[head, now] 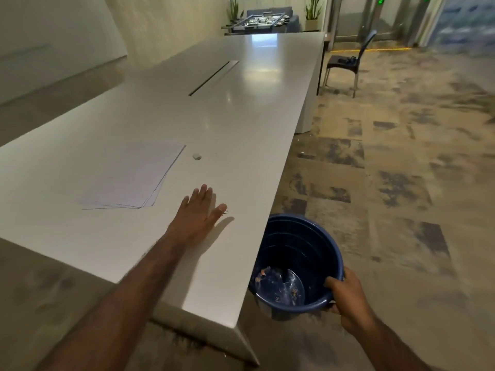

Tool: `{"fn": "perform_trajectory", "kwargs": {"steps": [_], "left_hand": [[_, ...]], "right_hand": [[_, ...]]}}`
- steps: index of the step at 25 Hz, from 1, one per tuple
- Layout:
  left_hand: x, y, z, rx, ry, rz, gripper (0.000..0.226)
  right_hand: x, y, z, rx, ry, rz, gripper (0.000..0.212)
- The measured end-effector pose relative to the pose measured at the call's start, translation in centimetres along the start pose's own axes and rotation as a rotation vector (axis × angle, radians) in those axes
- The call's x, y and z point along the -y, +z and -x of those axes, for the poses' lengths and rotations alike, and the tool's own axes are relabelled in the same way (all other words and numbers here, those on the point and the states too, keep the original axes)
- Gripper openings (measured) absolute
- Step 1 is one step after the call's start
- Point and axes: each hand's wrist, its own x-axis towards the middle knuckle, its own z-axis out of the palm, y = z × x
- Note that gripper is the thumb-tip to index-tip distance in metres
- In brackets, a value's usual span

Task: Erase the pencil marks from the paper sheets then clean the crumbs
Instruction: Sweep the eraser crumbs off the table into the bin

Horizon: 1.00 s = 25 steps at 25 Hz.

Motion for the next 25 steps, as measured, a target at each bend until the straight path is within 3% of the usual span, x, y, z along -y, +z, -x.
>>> {"fn": "perform_trajectory", "kwargs": {"steps": [3, 6, 10, 14, 16, 19, 21, 25], "left_hand": [[-0.8, 1.5, -3.4, 0.019, 0.062, 0.004, 0.112], [-2.2, 2.6, -4.9, -0.023, 0.075, -0.043, 0.107], [-5.2, 3.9, -3.9, 0.015, 0.151, -0.015, 0.115], [-9.2, 6.0, -1.1, 0.074, 0.378, 0.009, 0.101], [-8.5, 5.3, -0.4, 0.024, 0.44, 0.078, 0.09], [-4.8, 3.3, -1.2, -0.145, 0.167, 0.021, 0.088], [-4.0, 3.1, -1.3, -0.064, -0.03, -0.013, 0.093], [-8.6, 5.8, -0.8, -0.033, 0.006, -0.022, 0.105]], "right_hand": [[-0.1, 0.0, -0.4, -0.003, -0.009, 0.024, 0.04], [0.1, -0.2, -0.7, 0.0, -0.022, 0.039, 0.04], [0.6, -0.2, -1.1, 0.008, -0.004, 0.014, 0.04], [1.4, 0.2, -1.6, 0.001, -0.003, 0.006, 0.038], [1.7, 0.3, -1.7, 0.007, -0.018, 0.012, 0.039], [2.0, 0.4, -1.6, 0.015, -0.029, 0.024, 0.041], [2.1, 0.4, -1.4, 0.016, -0.039, 0.036, 0.04], [2.1, 0.3, -1.4, 0.016, -0.046, 0.023, 0.039]]}}
